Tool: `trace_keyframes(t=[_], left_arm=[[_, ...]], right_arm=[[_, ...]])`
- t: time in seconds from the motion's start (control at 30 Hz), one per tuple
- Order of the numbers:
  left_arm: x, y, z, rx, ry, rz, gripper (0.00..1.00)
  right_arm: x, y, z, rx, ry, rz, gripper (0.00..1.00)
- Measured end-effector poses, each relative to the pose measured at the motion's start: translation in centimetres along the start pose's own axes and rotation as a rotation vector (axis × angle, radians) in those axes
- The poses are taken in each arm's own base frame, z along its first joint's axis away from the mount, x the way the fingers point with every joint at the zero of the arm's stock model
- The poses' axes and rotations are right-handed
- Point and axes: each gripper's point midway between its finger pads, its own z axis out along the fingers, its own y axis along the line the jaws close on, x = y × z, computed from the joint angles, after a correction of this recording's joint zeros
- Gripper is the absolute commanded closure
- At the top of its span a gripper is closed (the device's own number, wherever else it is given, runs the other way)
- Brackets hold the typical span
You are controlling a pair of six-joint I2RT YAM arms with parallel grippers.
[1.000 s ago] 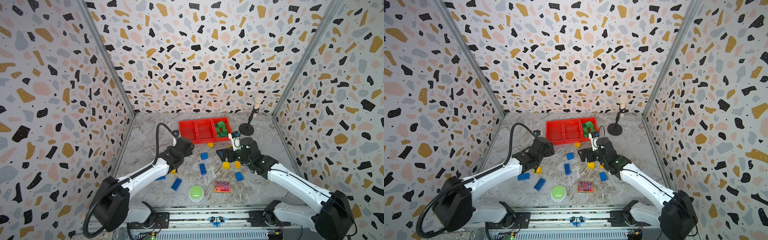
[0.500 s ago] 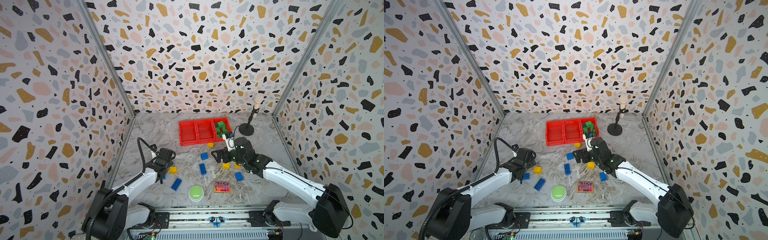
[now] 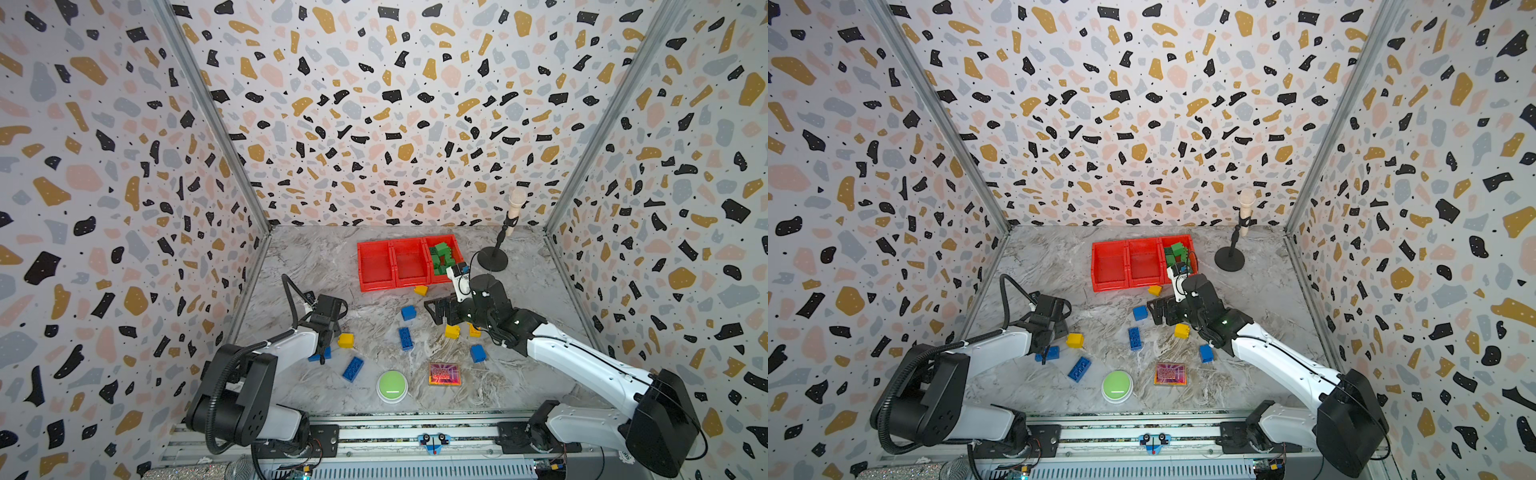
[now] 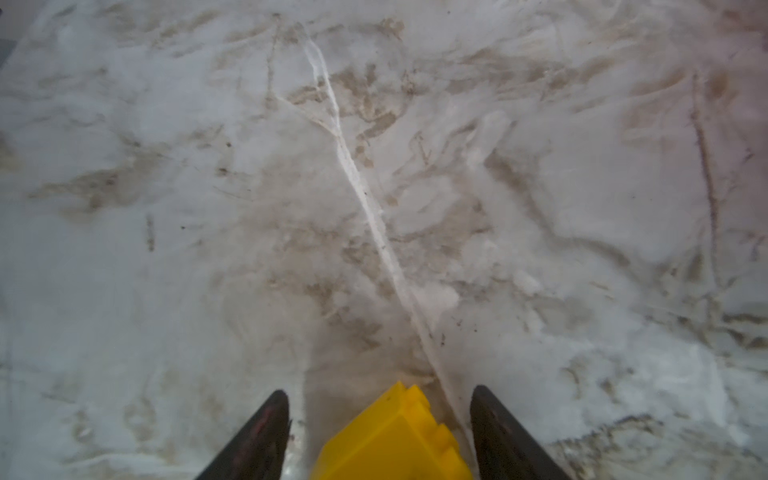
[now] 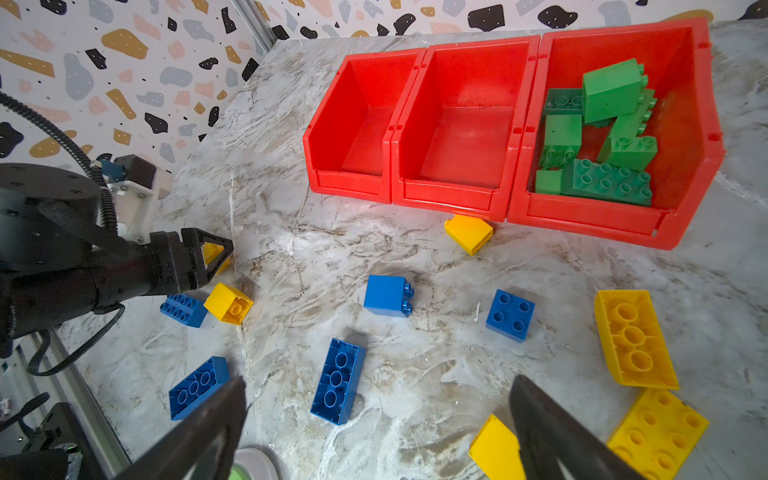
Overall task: Sort the legos into containers by color
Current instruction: 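Carry the yellow brick with the left gripper into the middle red bin and release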
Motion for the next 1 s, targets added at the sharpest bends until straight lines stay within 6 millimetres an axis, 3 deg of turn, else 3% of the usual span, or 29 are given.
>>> trace_keyframes(t=[0.23,0.7,0.83,1.0], left_arm=[[1.1,0.1,-0.1,0.028,0.017,-0.001,0.45],[1.0,-0.6,-0.3,0.061,0.025,-0.005,0.56],[0.0,-1.5,-0.9,0.073,0.014,0.006,0.57],[-3.0,-5.0,-2.8,0.133,-0.043,0.031,0.57]], right_arm=[[-0.1,-0.1,0.0,0.007,-0.003,-0.003,0.01],[-0.1,-0.3,0.0,0.016,-0.007,-0.003,0.01],[-0.2,-0.4,-0.1,0.023,-0.012,-0.002,0.01],[-0.6,-0.3,-0.5,0.024,-0.029,-0.003,0.01]])
